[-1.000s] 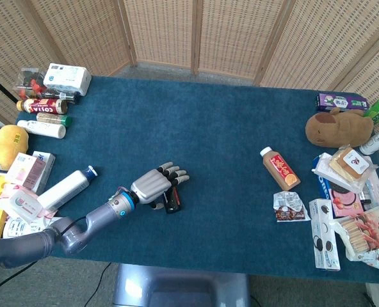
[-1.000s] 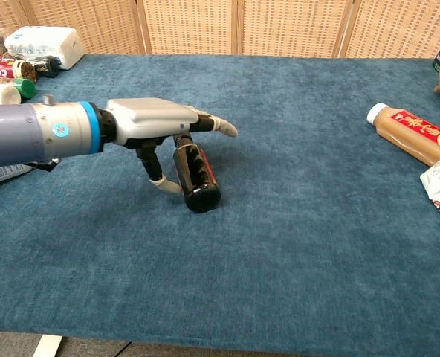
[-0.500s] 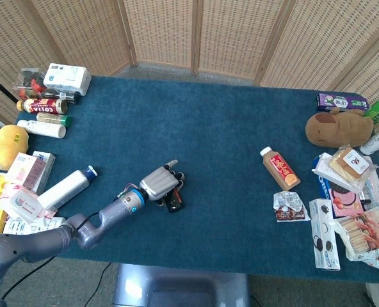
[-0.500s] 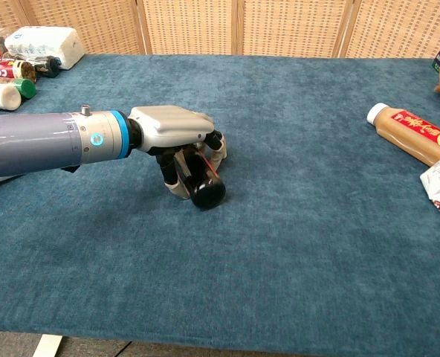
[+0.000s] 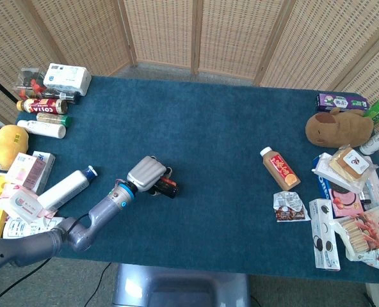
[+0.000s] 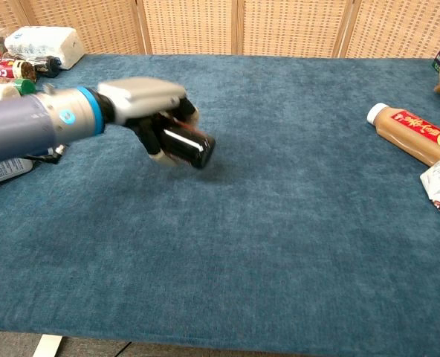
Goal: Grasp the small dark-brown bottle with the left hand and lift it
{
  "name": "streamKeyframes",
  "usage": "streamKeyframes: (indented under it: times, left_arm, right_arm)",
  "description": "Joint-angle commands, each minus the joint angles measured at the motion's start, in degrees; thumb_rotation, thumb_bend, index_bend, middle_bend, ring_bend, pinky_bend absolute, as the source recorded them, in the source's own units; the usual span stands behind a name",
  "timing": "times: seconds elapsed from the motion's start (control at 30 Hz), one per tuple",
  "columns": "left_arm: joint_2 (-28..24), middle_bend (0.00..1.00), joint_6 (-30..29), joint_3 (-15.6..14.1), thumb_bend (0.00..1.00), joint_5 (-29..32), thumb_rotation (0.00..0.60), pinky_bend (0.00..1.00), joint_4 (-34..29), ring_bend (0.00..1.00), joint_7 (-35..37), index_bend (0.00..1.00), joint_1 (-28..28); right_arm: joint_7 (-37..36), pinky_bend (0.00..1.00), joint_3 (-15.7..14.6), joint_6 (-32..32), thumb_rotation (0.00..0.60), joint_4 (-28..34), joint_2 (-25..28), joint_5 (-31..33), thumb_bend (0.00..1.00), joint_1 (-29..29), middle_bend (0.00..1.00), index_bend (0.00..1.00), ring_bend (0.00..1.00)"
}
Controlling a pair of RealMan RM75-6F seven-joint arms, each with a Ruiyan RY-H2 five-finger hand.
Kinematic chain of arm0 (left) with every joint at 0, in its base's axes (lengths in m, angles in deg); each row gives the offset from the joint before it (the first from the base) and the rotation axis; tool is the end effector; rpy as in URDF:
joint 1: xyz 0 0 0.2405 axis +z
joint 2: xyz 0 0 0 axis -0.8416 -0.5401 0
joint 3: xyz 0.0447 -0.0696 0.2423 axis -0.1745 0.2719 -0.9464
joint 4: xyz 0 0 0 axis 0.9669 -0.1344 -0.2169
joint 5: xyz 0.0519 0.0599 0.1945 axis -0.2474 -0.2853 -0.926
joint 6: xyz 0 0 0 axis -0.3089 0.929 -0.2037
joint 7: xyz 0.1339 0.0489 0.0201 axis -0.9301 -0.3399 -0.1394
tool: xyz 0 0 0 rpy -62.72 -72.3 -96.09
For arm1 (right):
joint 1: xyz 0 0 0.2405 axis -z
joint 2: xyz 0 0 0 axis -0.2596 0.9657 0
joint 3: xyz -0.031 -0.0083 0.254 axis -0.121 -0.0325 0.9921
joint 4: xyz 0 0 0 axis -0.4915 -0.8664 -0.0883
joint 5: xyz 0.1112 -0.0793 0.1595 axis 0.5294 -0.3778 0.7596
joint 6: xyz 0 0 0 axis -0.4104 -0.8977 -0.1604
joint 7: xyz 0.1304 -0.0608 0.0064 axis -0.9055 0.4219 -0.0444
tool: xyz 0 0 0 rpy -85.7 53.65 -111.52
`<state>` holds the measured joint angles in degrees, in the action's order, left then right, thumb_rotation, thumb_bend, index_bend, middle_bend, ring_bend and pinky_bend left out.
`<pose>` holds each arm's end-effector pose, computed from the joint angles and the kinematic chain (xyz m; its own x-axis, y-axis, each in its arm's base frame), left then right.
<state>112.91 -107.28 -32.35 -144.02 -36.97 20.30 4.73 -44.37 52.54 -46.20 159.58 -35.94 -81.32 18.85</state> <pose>-0.1082 0.3801 -0.0504 0.5612 0.2452 0.7905 0.7294 -0.5979 -0.3324 -0.2824 -0.1455 0.2711 0.4187 0.1571 0.8944 -0.8895 0.2694 0.3690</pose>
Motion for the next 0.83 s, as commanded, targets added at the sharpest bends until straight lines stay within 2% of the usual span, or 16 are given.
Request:
streamKeyframes:
  times: [0.03, 0.43, 0.63, 0.83]
  left_arm:
    - [-4.1, 0.76, -3.81, 1.7, 0.27, 1.53, 0.6, 0.45, -4.85, 0.81, 1.55, 0.74, 2.41]
    - [-16.56, 0.76, -16.34, 5.71, 0.27, 1.56, 0.6, 0.44, -19.32, 0.8, 2.85, 0.73, 8.7]
    - [-18.96, 0.75, -20.44, 6.46, 0.27, 0.64, 0.6, 0.43, -21.56, 0.8, 4.45, 0.73, 10.77]
    - [-19.14, 0.75, -22.95, 6.99, 0.27, -0.76, 0.6, 0.43, -22.04, 0.79, 5.63, 0.73, 11.29]
  right_arm:
    - [-0.26, 0.0, -0.03, 0.34, 0.476, -0.5, -0.58, -0.43, 0.0, -0.27, 0.05, 0.0, 0.0]
    - [-1.01, 0.0, 0.3, 1.46, 0.474, -2.27, -2.29, -1.51, 0.0, -1.29, 0.05, 0.0, 0.0]
    - [0.23, 0.0, 0.85, 2.88, 0.473, -2.23, -3.81, -1.65, 0.0, -2.85, 0.05, 0.0, 0.0]
    - [1.81, 0.0, 0.82, 4.14, 0.478, -1.82, -4.73, -1.96, 0.0, -3.9, 0.05, 0.0, 0.0]
